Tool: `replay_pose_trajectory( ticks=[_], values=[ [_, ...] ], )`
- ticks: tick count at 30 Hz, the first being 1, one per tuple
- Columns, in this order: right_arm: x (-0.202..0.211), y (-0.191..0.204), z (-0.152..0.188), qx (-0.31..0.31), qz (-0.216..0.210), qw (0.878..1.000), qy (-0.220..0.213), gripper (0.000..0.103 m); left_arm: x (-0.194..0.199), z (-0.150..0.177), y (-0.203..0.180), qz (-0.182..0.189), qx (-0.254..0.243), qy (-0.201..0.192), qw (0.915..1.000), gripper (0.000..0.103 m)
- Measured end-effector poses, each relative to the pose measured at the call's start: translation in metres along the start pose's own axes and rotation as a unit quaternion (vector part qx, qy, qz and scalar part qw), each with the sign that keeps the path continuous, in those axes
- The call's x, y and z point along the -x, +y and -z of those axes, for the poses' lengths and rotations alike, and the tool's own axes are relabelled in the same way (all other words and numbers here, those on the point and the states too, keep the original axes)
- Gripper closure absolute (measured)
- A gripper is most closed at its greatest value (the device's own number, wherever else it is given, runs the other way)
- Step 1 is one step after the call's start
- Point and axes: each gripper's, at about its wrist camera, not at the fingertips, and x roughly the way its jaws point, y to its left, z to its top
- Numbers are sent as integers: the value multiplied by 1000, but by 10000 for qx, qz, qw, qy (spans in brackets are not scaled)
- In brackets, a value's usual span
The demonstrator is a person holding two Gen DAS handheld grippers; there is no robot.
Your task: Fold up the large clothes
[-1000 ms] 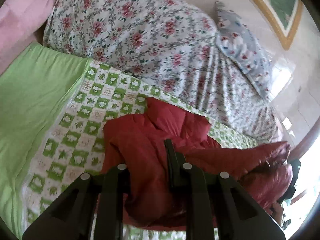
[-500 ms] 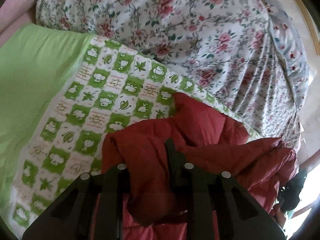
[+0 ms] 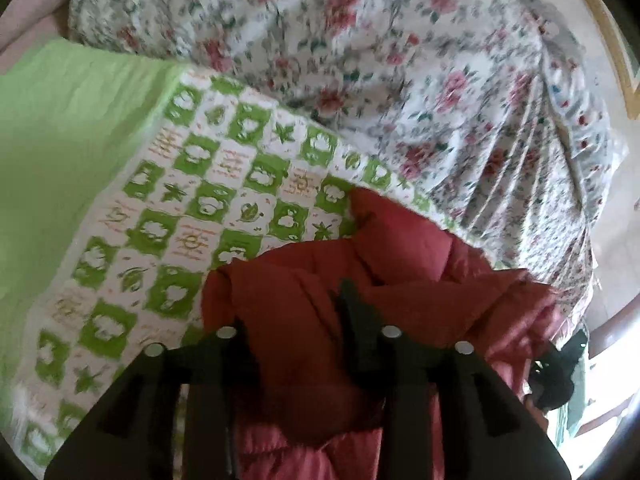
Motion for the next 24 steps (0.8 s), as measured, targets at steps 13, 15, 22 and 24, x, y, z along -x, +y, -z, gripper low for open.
replay_pose_trajectory(
  ticks=[13,15,22,24],
  values=[
    [0,3,1,71,254,9996,-141,74,50,82,-78,132,-1411,-4,9899,58],
    [-1,4,1,70,246,9996,-120,74,42,95,-93,64,-1736,63,9848,58],
    [8,10,-4,137,127,9997,-122,68,9,106,-109,-802,-2293,-48,9700,57],
    [12,11,-5,134,96,9998,-129,65,2,105,-106,-878,-2278,-58,9697,57]
  ],
)
